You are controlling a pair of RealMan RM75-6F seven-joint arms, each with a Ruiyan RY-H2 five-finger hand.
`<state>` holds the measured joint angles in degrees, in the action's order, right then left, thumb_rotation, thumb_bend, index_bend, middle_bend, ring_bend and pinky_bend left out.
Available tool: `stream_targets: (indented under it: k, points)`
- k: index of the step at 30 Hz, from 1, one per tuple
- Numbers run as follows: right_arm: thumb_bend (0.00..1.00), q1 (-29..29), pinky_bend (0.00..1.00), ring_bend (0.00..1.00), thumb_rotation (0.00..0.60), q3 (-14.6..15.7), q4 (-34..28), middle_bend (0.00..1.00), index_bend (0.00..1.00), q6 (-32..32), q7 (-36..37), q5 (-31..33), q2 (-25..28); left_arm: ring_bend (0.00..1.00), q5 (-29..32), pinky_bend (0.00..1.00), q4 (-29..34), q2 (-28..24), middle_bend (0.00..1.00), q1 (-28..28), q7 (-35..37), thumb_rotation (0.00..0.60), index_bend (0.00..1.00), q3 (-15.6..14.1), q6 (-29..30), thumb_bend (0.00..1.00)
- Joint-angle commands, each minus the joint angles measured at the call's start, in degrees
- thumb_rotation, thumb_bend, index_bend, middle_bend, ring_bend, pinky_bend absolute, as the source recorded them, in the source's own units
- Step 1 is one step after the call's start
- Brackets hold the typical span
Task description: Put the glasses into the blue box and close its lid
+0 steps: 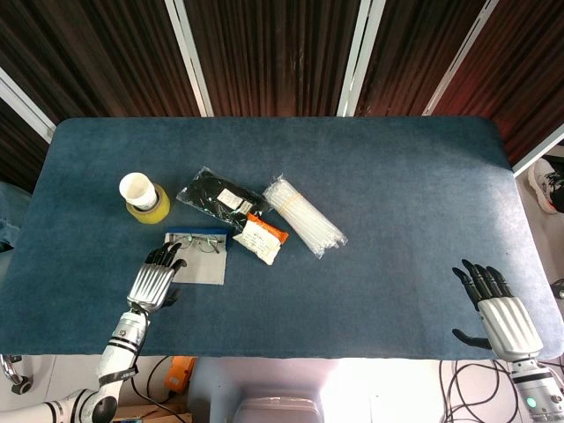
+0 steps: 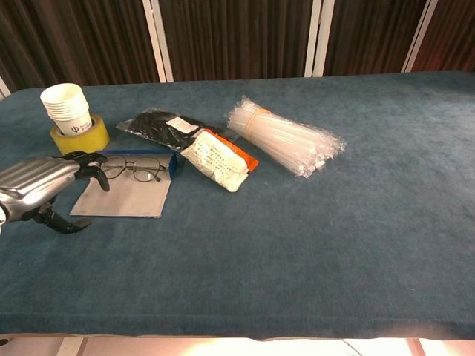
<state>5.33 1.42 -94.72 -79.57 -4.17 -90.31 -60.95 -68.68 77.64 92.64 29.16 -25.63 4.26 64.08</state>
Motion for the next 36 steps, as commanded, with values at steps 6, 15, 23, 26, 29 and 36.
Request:
stream_targets:
  k: [6, 15, 23, 26, 29, 36]
  points:
    - [0.27, 0.01, 0.0, 0.0, 0.6, 0.02, -0.02, 0.0, 0.0, -0.03, -0.02, 0.02, 0.0, 0.0, 1.72, 0.15, -1.45, 1.15, 0.05, 0.78, -1.14, 0.6, 0.33, 0.79, -1.83, 0.28]
    - [0.27, 0.04, 0.0, 0.0, 0.6, 0.02, -0.07, 0.0, 0.0, 0.01, -0.1, 0.12, 0.03, 0.0, 3.23, 0.15, -2.55, 1.65, 0.05, 1.5, -3.12, 0.6, 0.31, 1.22, -3.02, 0.28]
    - [0.27, -0.01, 0.0, 0.0, 0.6, 0.03, -0.14, 0.0, 0.0, -0.13, -0.15, 0.14, 0.06, 0.0, 4.19, 0.15, -3.24, 1.81, 0.05, 1.87, -4.75, 0.6, 0.29, 1.13, -3.74, 0.28]
    - [0.27, -0.03, 0.0, 0.0, 0.6, 0.03, -0.16, 0.0, 0.0, -0.19, -0.11, 0.12, 0.09, 0.0, 4.6, 0.15, -3.15, 1.69, 0.05, 1.93, -5.22, 0.6, 0.29, 1.17, -3.87, 0.28]
    - [0.27, -0.03, 0.0, 0.0, 0.6, 0.05, -0.16, 0.0, 0.0, -0.19, -0.1, 0.12, 0.1, 0.0, 4.93, 0.15, -2.9, 1.49, 0.05, 1.99, -5.8, 0.6, 0.3, 1.14, -3.96, 0.28]
    - [0.27, -0.07, 0.0, 0.0, 0.6, 0.08, -0.18, 0.0, 0.0, -0.31, -0.05, 0.03, 0.15, 0.0, 5.96, 0.15, -2.4, 1.27, 0.06, 2.28, -7.31, 0.6, 0.35, 1.1, -4.34, 0.28]
